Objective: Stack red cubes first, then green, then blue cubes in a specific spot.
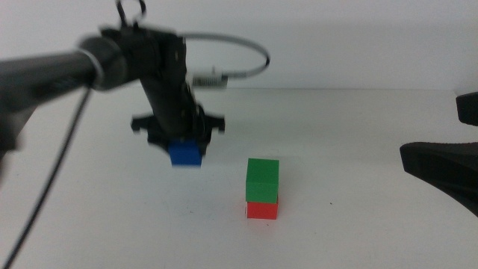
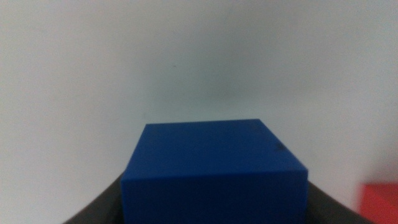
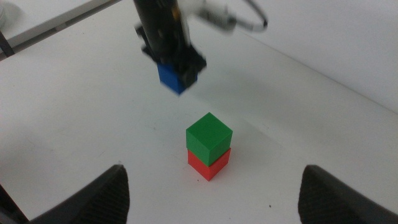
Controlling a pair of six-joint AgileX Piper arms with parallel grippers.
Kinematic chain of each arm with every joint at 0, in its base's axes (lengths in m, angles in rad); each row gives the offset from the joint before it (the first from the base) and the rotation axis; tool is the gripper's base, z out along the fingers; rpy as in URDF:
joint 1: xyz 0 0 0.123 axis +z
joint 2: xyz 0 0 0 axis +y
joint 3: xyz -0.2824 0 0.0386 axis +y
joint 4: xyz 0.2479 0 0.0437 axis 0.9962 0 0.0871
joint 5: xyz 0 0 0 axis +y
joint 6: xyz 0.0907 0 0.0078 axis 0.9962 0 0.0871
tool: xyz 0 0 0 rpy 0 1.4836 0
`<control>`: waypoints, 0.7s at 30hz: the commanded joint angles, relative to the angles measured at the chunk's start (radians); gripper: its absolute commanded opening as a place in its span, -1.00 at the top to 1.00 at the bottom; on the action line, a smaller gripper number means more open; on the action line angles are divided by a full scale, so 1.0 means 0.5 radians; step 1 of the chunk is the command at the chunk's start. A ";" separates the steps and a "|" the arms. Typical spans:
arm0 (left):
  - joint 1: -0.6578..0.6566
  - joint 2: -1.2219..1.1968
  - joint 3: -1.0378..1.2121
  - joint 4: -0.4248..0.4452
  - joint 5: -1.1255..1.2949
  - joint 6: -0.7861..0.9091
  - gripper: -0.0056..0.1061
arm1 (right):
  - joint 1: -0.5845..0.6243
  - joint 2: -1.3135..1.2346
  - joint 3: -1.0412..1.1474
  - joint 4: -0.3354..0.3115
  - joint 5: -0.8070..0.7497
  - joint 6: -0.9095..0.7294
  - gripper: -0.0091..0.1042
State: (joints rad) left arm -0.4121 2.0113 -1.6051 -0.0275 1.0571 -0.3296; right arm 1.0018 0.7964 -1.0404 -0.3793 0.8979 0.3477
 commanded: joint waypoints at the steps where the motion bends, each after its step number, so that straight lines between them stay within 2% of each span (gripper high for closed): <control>1: -0.118 -0.237 -0.024 0.080 0.072 -0.174 0.93 | 0.000 -0.010 0.004 -0.012 -0.016 -0.012 -0.80; 4: -0.321 -0.410 -0.051 0.092 0.070 -0.322 0.93 | 0.000 -0.010 0.004 -0.012 -0.016 -0.012 -0.80; 10: -0.625 -0.369 -0.220 0.095 0.164 -0.523 0.93 | 0.000 -0.010 0.004 -0.012 -0.016 -0.012 -0.80; 21: -0.649 -0.200 -0.223 0.087 0.151 -0.543 0.93 | 0.000 -0.010 0.004 -0.012 -0.016 -0.012 -0.80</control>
State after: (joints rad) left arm -0.7324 1.9077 -1.7080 0.0126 1.1483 -0.5869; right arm 1.0018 0.7964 -1.0404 -0.3793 0.8979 0.3477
